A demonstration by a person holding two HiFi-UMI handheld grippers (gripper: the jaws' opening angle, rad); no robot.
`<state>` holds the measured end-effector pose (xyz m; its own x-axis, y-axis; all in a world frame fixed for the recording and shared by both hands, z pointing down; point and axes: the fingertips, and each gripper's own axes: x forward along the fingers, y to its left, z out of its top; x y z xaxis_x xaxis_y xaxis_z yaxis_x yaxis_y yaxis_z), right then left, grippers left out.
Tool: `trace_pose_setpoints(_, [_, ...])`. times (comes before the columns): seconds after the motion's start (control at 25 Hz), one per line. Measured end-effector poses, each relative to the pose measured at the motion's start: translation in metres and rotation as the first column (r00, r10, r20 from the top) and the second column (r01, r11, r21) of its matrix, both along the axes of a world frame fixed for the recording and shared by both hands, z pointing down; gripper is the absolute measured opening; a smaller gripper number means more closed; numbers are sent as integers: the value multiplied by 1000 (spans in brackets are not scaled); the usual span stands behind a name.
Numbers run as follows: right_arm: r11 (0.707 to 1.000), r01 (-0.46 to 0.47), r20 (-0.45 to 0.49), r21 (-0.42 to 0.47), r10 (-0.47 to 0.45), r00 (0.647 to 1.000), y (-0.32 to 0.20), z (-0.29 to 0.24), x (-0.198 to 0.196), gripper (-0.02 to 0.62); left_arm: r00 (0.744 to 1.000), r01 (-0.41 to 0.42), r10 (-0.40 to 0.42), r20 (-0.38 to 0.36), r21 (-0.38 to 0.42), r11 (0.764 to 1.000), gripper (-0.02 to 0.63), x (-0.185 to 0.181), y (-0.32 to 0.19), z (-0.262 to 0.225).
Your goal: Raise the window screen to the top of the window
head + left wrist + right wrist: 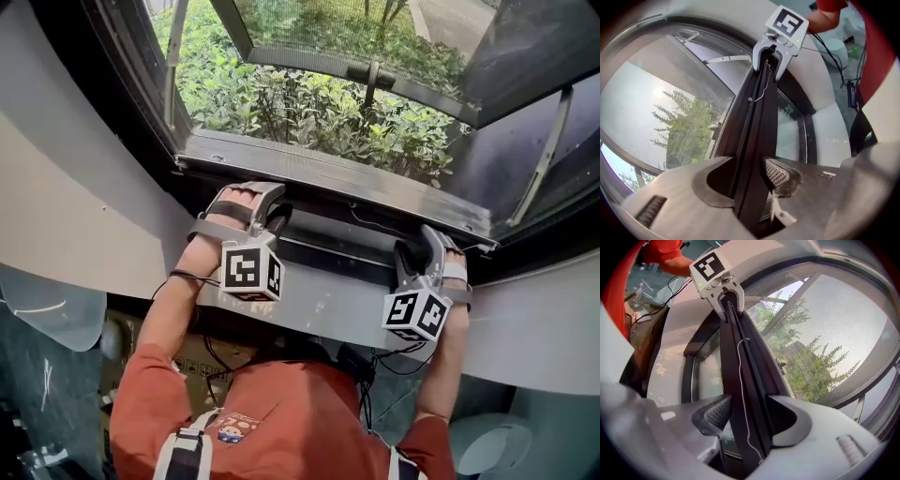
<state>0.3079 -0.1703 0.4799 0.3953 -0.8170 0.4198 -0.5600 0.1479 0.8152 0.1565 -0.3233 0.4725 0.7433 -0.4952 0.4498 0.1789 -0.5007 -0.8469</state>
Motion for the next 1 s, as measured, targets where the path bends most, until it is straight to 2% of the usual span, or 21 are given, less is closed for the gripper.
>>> trace_pose_setpoints(0.24, [1000, 6, 9, -1, -6, 1000, 3, 4, -3, 252, 999, -15, 16, 28, -27, 1000, 166, -3, 4, 3])
trace_pose_setpoints(0.44, [1000, 15, -7, 6, -15, 1000, 4, 4, -3, 252, 999, -20, 20, 34, 0, 1000, 176, -5, 5, 4])
trace_pose_setpoints(0.64, [999, 23, -32, 35, -22, 999, 2, -5, -2, 252, 1000, -25, 25, 7, 7, 1000, 176, -4, 3, -4])
trace_pose_setpoints(0.84, [996, 28, -75, 86, -22, 997, 0, -31, 0, 252, 999, -23, 26, -40, 55, 998, 176, -2, 2, -31])
trace_pose_setpoints(1.0, [995, 32, -100, 94, -23, 995, -2, -44, 2, 250, 998, -20, 25, -55, 86, 996, 176, -2, 1, -44])
